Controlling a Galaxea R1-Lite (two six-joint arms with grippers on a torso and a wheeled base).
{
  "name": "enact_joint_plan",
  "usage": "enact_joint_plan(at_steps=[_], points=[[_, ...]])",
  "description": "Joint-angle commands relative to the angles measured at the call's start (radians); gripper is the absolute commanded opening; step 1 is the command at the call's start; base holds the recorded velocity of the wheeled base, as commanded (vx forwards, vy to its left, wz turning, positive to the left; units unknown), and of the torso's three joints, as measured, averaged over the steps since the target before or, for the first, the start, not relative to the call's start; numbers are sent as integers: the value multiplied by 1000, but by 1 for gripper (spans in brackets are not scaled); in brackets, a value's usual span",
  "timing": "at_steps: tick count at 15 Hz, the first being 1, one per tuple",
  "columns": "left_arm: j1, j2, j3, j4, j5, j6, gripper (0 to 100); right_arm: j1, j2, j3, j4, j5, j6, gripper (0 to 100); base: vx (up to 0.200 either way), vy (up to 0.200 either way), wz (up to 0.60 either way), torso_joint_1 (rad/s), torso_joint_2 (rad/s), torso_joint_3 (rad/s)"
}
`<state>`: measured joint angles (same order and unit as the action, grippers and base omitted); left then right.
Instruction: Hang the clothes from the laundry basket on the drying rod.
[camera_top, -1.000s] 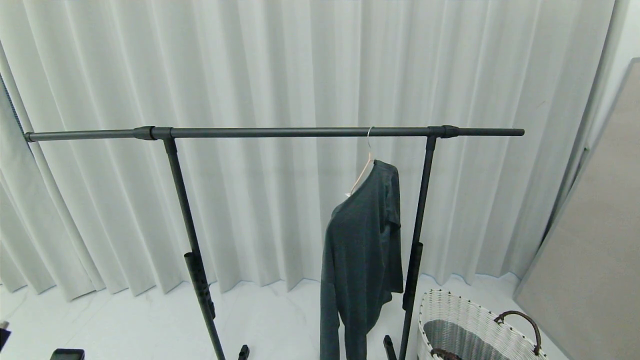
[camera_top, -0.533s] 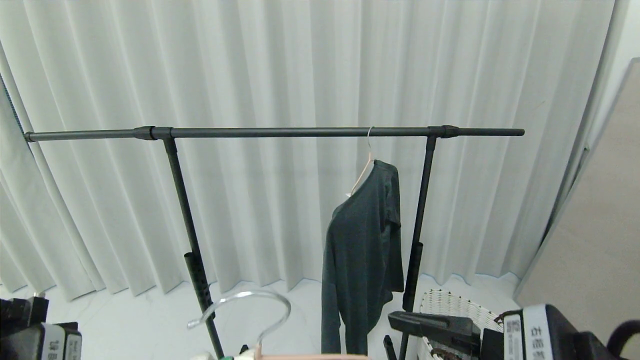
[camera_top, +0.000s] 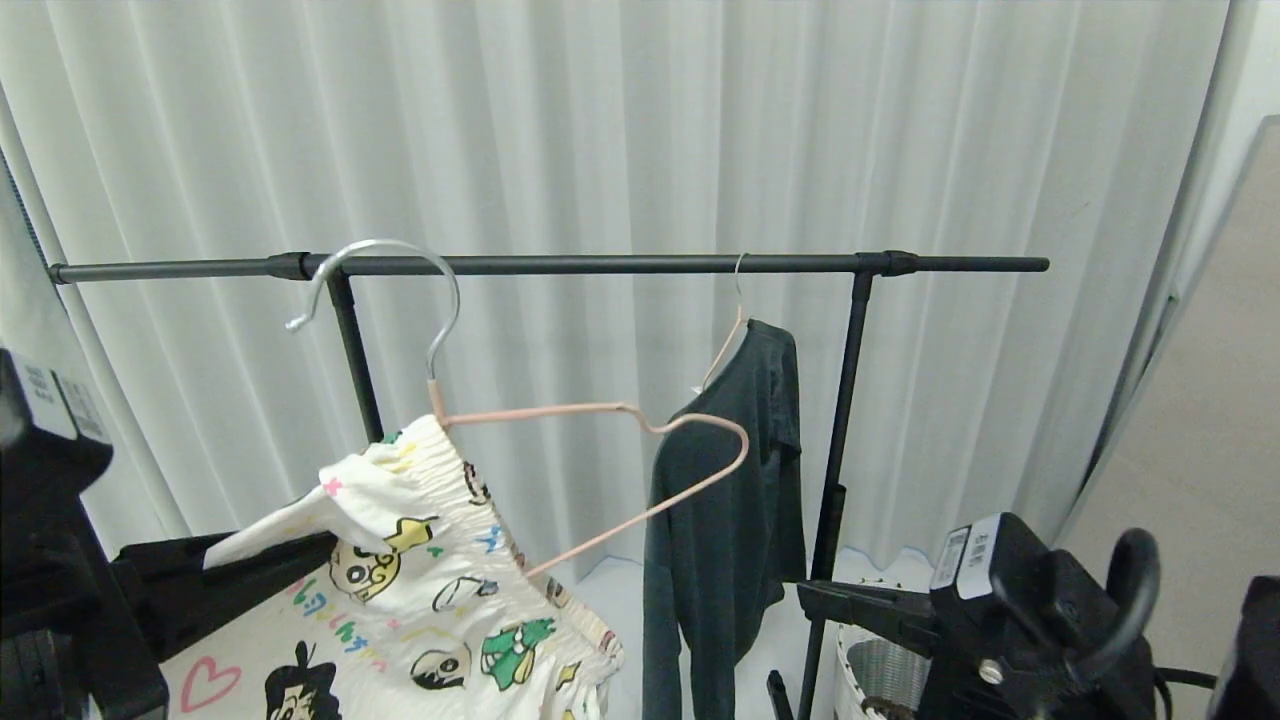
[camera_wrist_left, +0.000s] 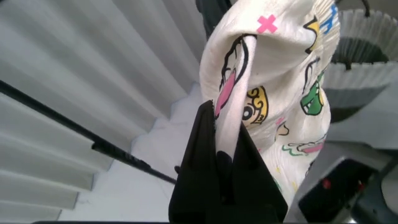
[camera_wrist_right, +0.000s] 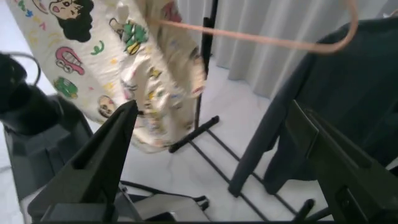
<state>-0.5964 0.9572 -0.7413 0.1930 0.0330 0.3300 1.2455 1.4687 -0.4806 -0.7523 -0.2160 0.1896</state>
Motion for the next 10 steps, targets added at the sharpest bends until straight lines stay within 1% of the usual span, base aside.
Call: enact_joint_plan(at_steps=[1,3,5,8,10], points=[[6,32,-53,-23,-2,1,0,-35,110,-73,1,0,24,100,0,0,0,0,0,0],[4,41,-78,-37,-2,3,0,-106,191,-177,1,0,27,100,0,0,0,0,0,0],[3,44,-87,-37,-4,4,0,-120,254,-250,1,0,27,100,0,0,0,0,0,0],[1,44,-92,-37,-5,4,0,-98,300,-279,1,0,27,100,0,0,0,0,0,0],[1,48,-90,-37,-4,6,0,-32,306,-269,1,0,27,100,0,0,0,0,0,0]])
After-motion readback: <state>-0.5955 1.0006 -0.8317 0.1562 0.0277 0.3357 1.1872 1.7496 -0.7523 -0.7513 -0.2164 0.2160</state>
